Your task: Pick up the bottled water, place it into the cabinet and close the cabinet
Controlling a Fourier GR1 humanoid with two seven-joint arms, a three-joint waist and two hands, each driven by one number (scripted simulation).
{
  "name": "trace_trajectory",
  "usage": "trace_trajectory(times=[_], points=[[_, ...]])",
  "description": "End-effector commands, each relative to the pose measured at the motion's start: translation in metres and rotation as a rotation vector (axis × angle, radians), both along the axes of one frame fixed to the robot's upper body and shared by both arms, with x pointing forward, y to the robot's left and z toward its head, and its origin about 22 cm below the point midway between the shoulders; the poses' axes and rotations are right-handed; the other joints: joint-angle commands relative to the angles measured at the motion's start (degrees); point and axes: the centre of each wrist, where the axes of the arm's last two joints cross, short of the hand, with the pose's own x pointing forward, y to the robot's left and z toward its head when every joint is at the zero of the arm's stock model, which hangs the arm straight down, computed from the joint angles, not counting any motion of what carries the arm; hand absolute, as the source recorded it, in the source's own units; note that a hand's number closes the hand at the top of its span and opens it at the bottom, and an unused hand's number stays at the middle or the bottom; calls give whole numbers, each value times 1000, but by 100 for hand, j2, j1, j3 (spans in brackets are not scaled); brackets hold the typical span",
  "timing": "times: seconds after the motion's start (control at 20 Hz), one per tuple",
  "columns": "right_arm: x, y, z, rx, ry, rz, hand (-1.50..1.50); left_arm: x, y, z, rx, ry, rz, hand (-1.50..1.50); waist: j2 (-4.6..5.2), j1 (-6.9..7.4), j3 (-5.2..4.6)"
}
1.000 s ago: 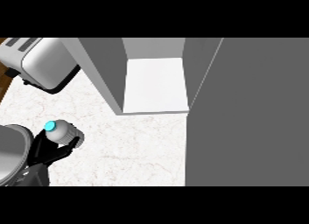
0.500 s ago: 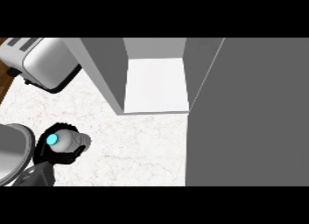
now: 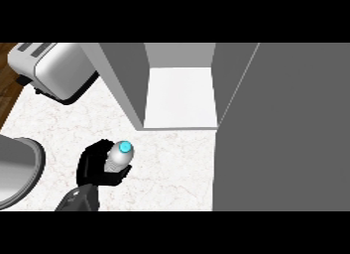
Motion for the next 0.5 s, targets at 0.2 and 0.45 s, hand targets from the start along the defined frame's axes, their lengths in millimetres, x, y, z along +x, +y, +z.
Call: trace_trajectory(times=[0.2, 0.45], points=[[-5, 1, 25, 26, -22, 17, -150, 27, -46, 17, -54, -18, -76, 150, -17, -22, -15], [-3, -11, 11, 17, -20, 14, -150, 43, -66, 40, -56, -27, -84, 150, -34, -29, -9]])
